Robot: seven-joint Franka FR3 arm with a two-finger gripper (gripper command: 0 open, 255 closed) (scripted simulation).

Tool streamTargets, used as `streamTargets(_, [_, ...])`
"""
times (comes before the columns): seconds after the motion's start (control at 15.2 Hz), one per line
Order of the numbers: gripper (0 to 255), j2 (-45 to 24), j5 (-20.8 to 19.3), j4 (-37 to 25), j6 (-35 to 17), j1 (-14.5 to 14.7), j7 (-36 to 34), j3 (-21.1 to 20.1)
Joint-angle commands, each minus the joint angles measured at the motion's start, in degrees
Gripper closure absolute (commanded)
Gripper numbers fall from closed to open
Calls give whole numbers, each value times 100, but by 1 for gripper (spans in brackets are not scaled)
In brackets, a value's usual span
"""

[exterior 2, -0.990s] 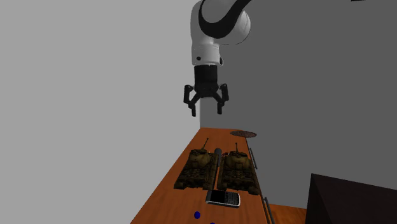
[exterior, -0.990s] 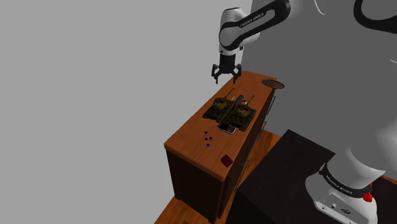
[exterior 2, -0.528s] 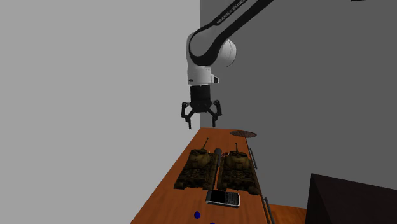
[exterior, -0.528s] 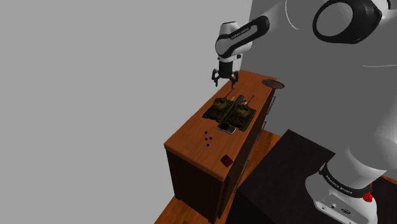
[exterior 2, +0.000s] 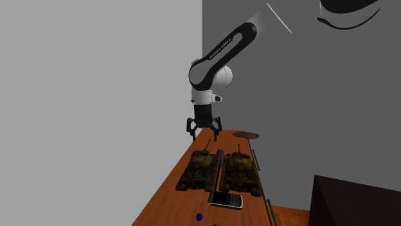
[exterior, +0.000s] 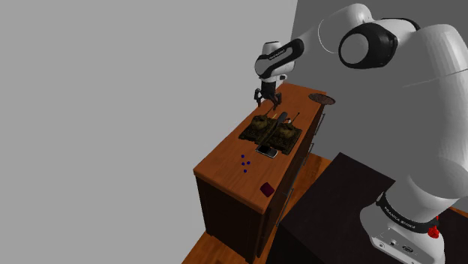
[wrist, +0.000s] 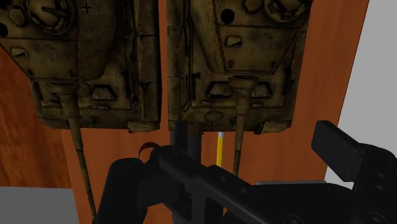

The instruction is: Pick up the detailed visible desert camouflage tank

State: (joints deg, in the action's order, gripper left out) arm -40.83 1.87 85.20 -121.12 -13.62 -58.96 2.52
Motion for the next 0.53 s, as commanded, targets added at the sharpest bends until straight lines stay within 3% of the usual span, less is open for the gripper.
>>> streamTargets(0.0, [0, -118, 25, -27, -84, -4, -74, 13])
streamTargets(0.46, [0, -385, 36, -26, -352, -10, -68, 4])
